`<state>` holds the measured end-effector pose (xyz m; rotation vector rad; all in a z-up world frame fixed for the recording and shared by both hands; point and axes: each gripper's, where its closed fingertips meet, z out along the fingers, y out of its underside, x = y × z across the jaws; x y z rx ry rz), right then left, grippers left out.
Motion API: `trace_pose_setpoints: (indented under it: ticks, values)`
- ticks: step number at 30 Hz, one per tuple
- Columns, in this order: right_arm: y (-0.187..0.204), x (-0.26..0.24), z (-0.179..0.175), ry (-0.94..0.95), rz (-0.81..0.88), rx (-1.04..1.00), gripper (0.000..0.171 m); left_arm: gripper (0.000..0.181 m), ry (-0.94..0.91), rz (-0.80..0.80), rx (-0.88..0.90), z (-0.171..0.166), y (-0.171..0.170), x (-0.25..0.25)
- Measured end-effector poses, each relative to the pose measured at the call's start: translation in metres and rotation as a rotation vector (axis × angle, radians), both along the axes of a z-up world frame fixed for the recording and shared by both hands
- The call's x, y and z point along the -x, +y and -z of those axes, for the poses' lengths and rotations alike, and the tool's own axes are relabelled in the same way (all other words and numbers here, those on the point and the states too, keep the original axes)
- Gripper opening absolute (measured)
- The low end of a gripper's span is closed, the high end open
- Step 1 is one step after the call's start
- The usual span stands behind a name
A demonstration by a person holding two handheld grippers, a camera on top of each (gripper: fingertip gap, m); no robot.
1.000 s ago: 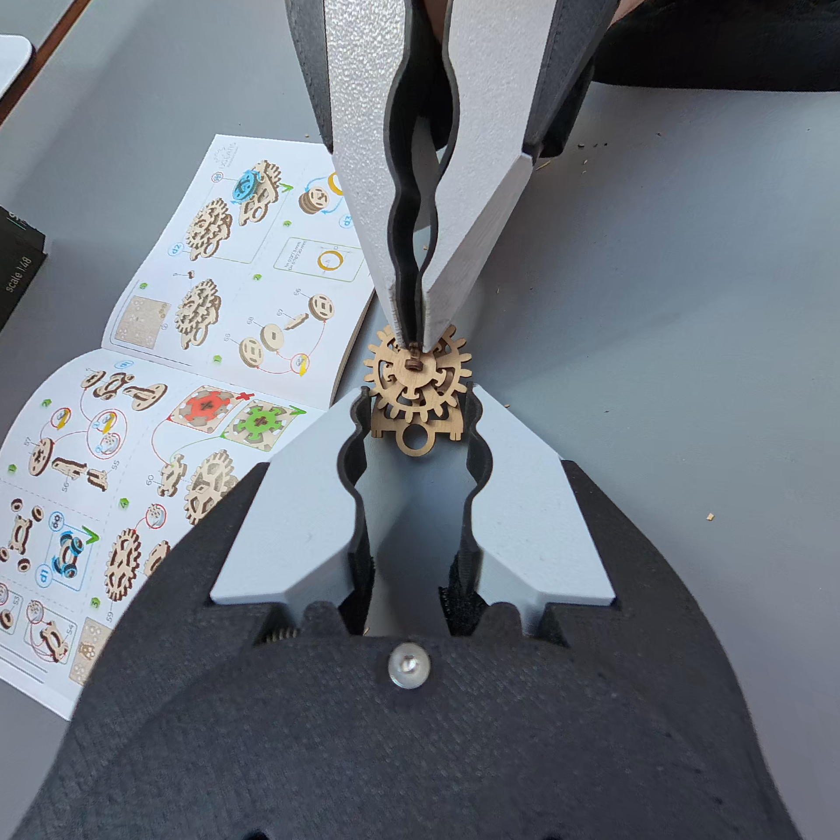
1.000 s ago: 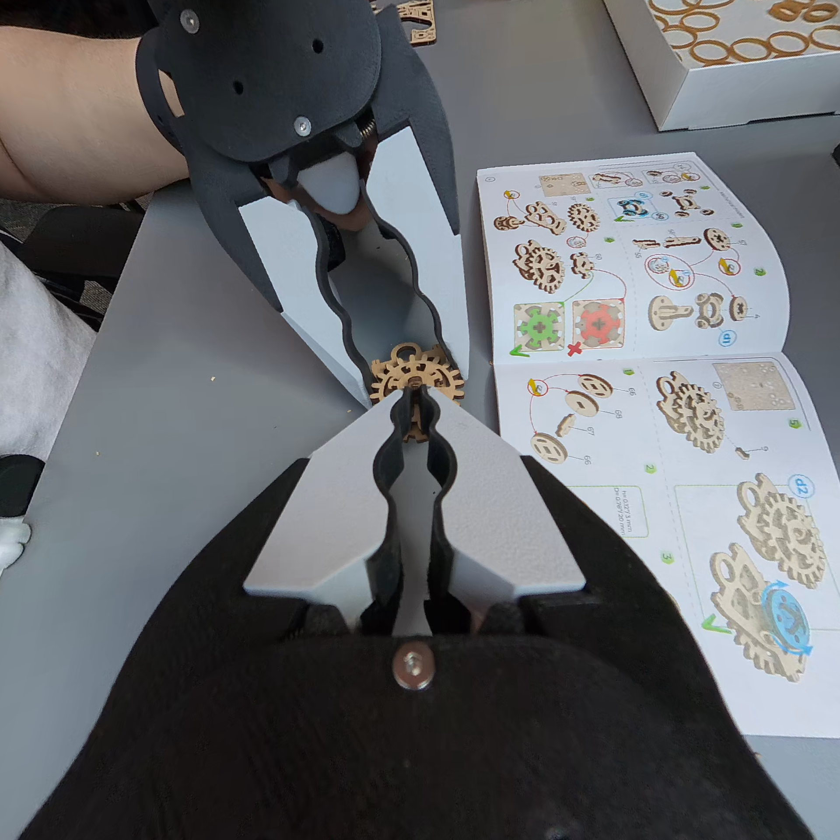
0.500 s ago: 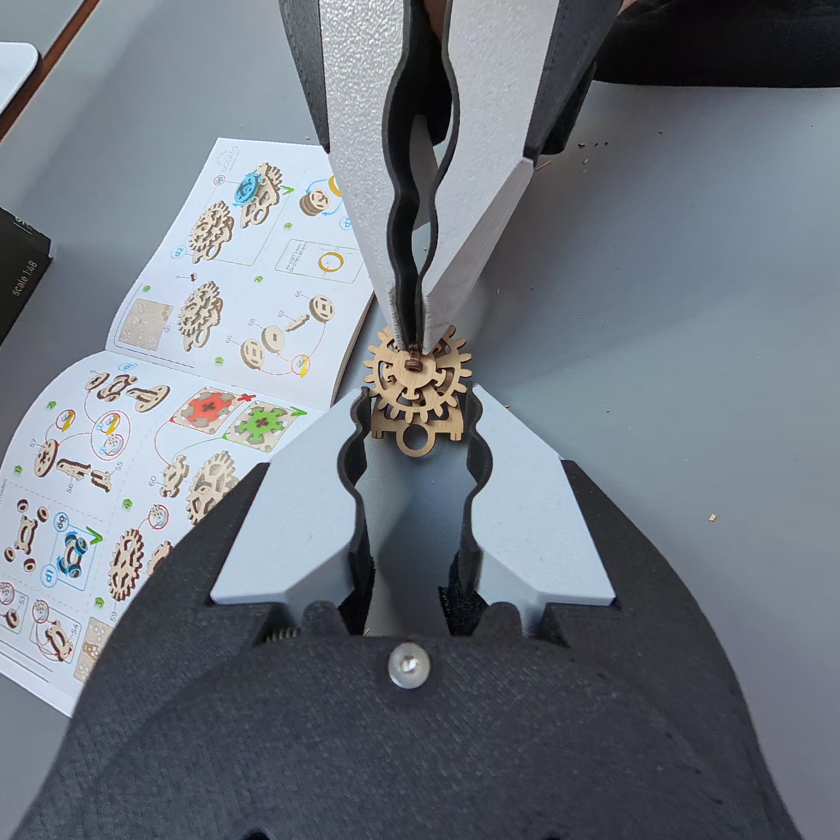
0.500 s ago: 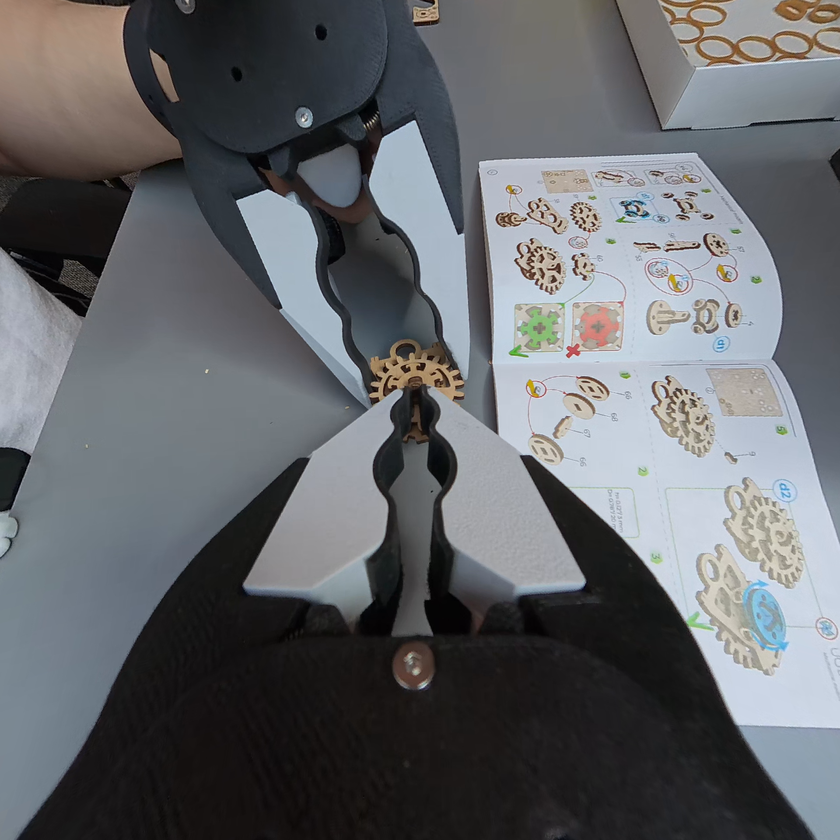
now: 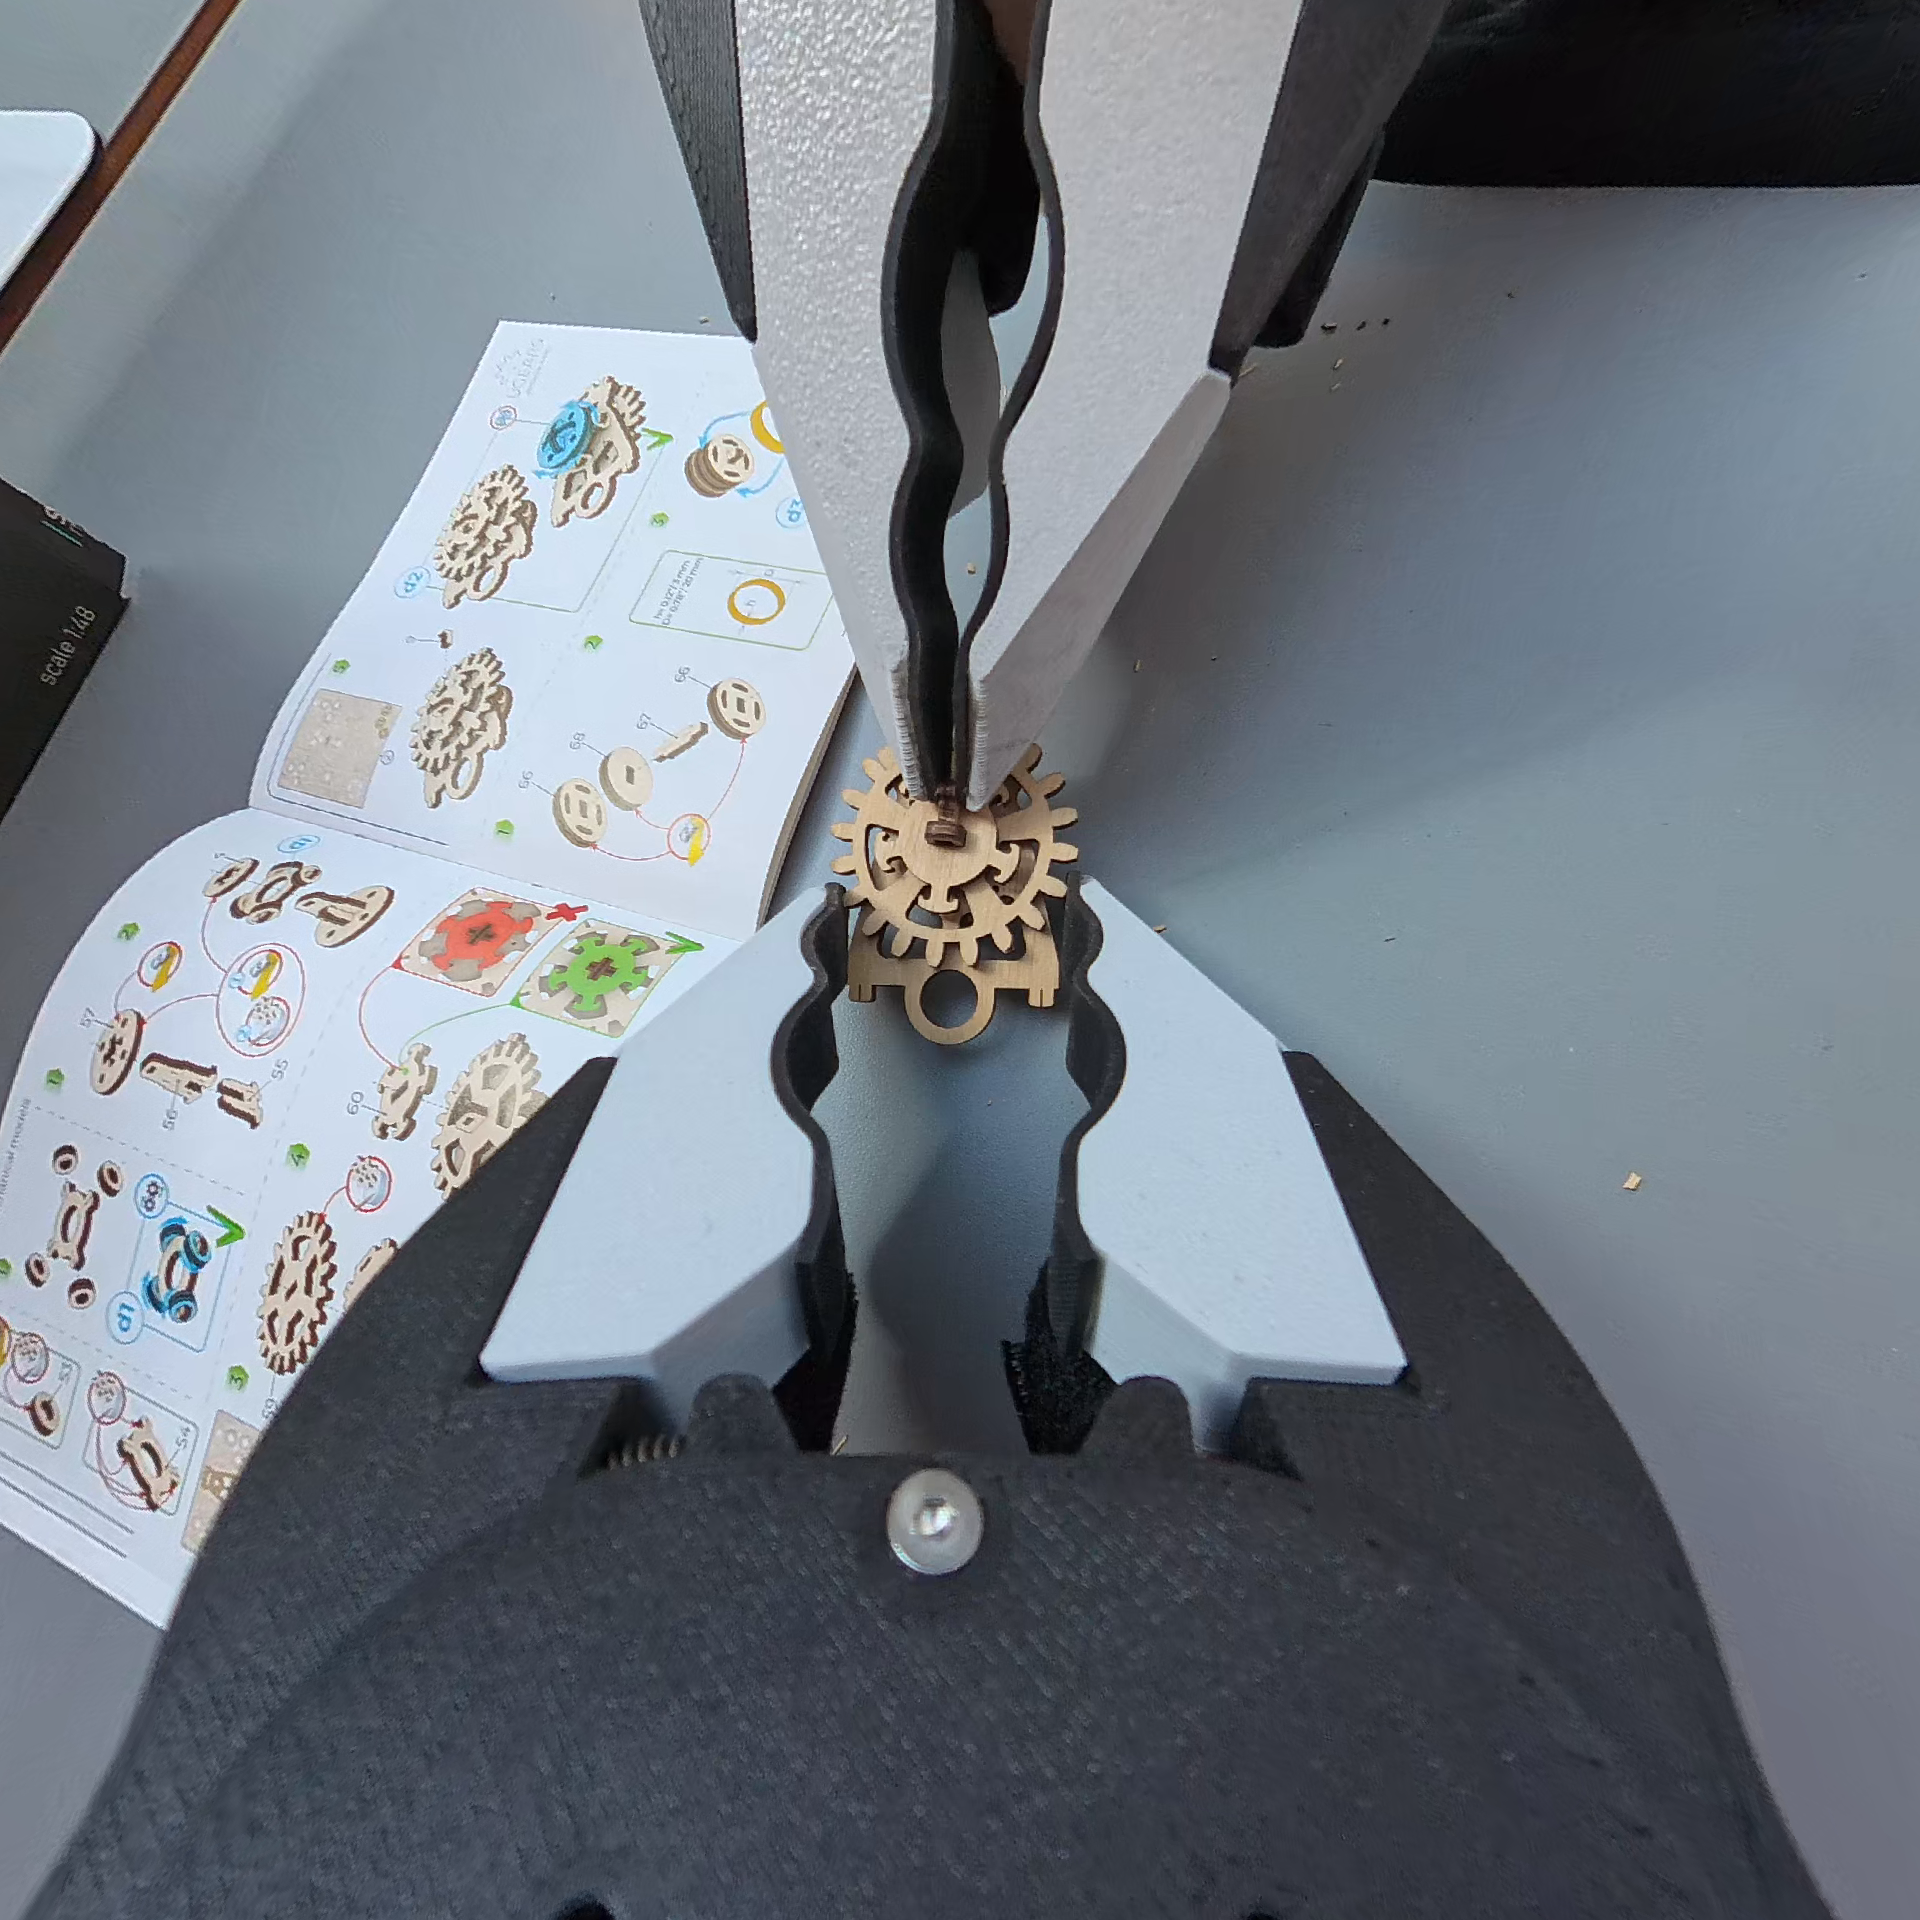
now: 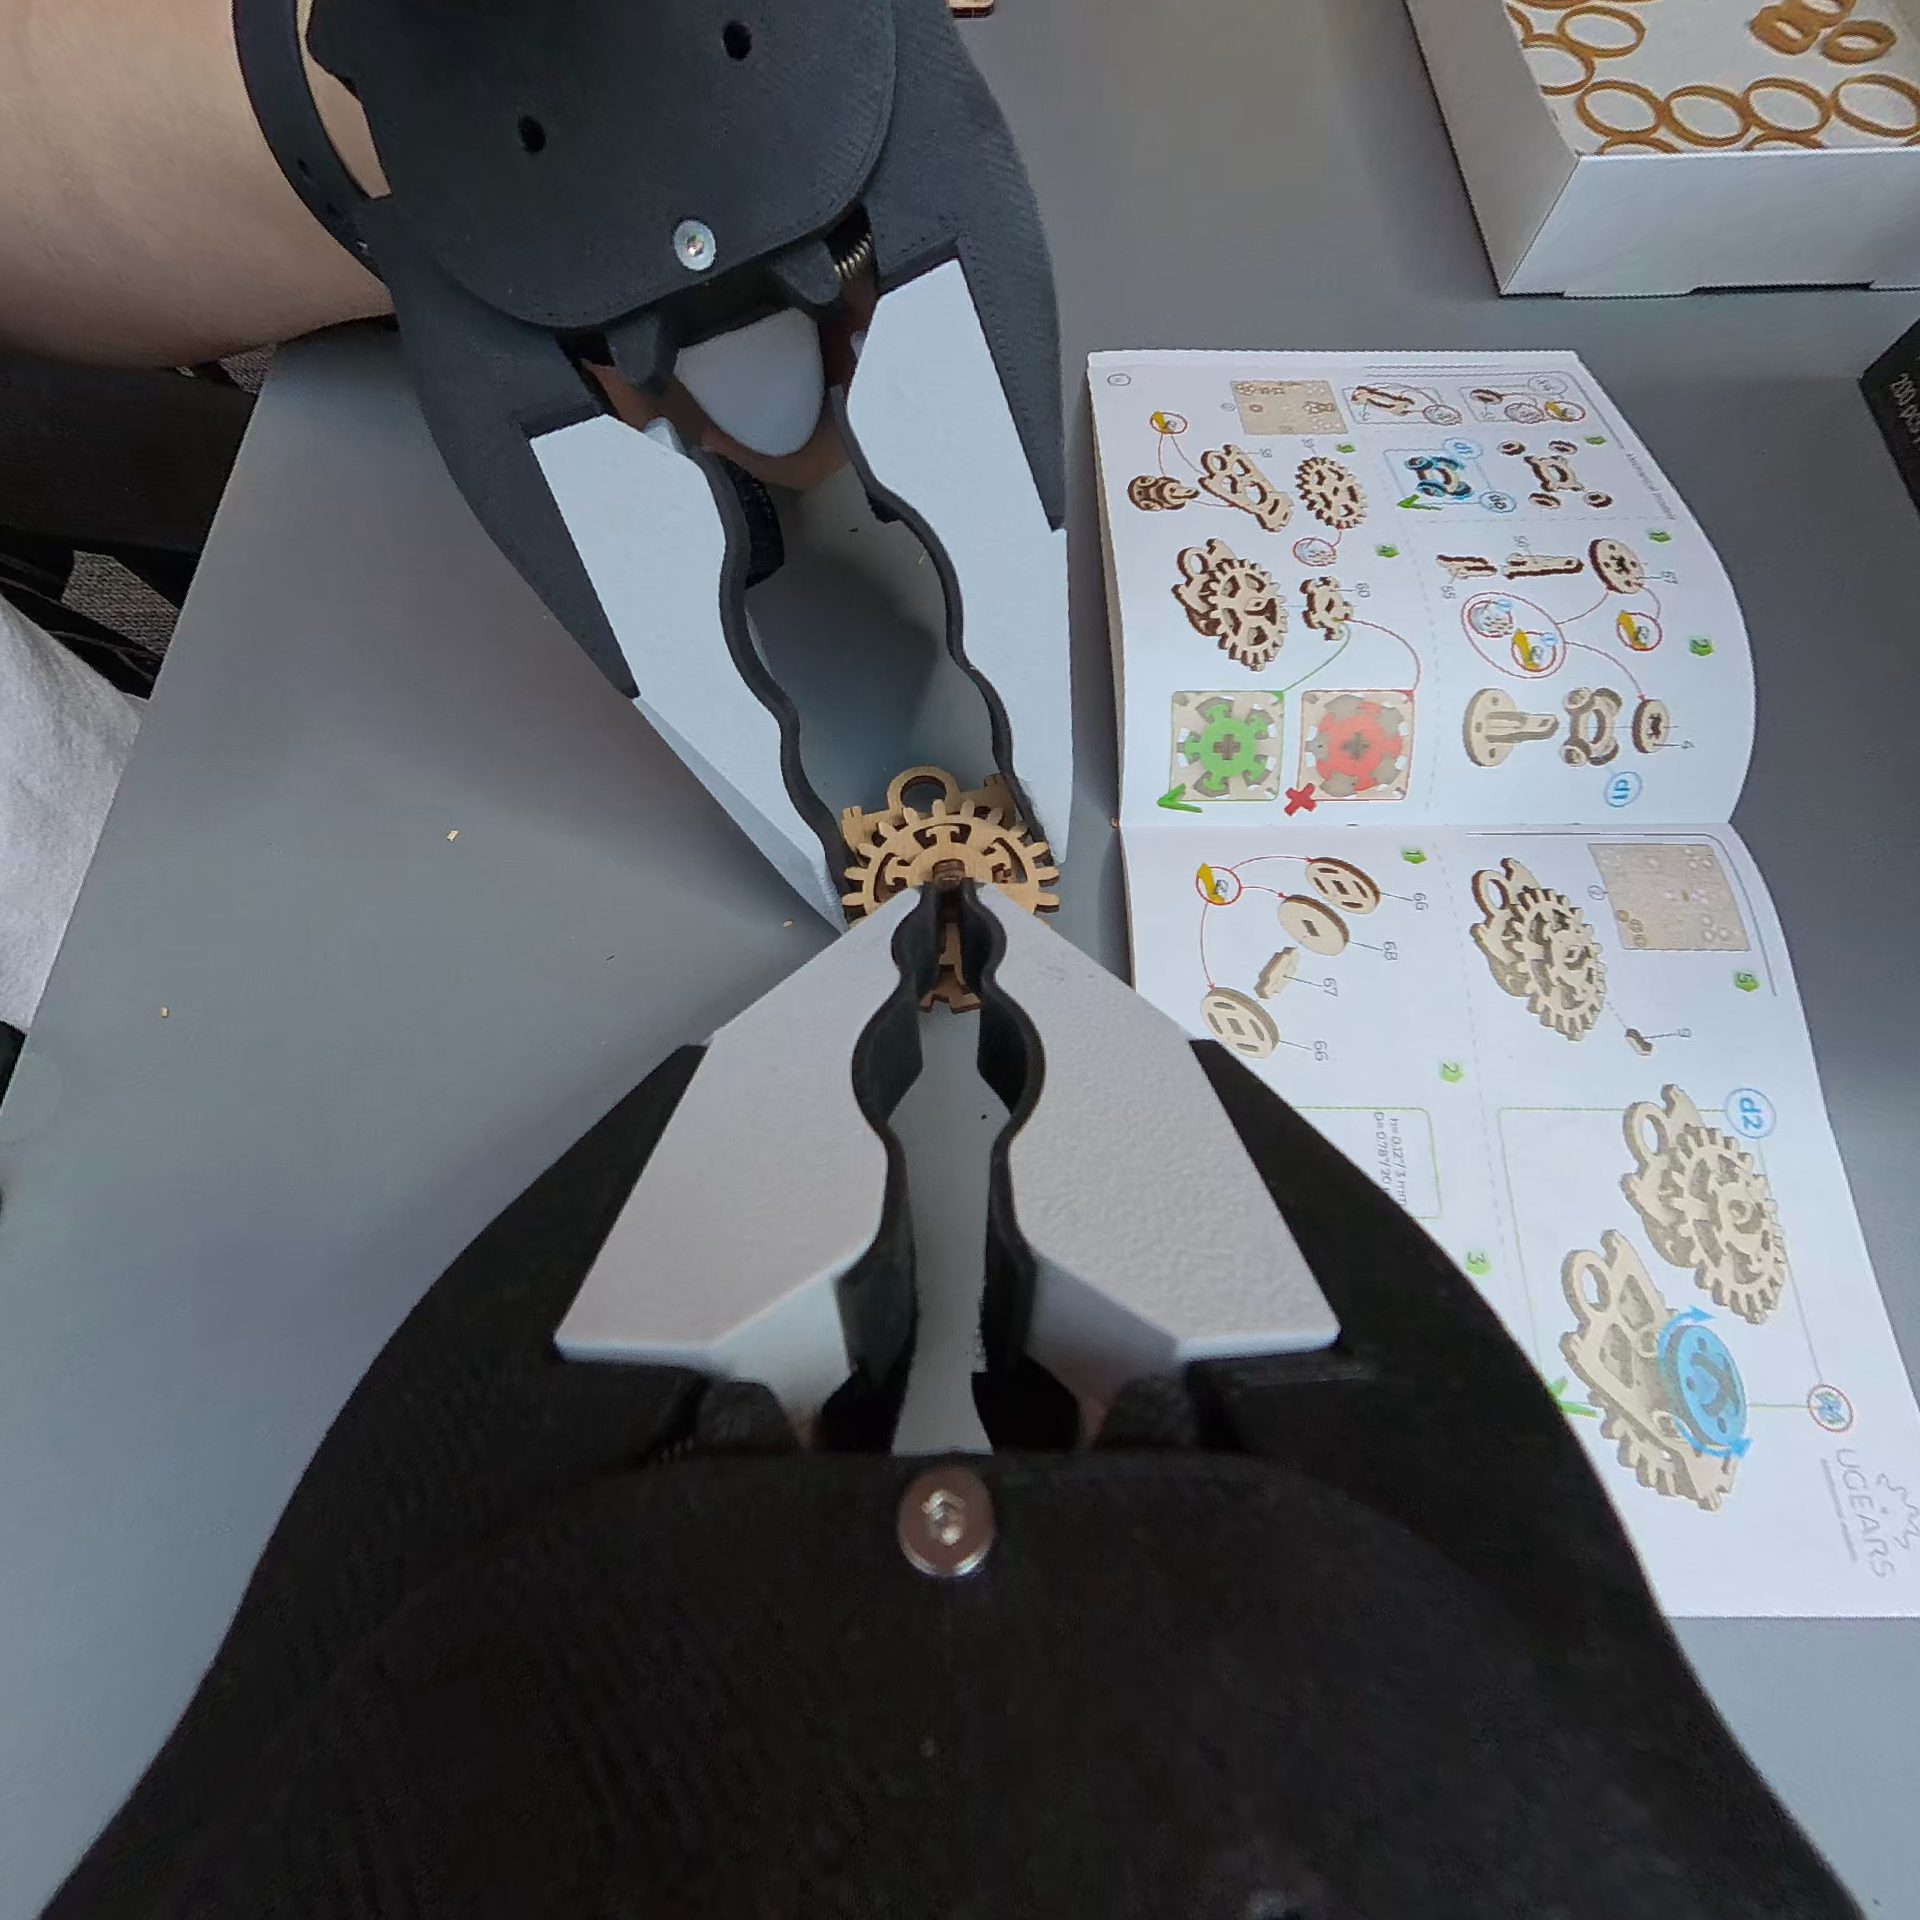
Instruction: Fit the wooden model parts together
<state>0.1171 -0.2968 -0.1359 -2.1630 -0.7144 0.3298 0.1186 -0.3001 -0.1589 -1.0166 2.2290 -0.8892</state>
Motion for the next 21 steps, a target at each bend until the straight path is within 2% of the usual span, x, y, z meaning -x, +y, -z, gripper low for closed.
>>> trace_pose_setpoints:
  ticks: [21]
  values:
    - [-0.0009, 0.0003, 0.0, -0.019, -0.008, -0.02, 0.003, 0.04, -0.003, 0.002, -0.005, -0.0003, -0.0002, 0.0]
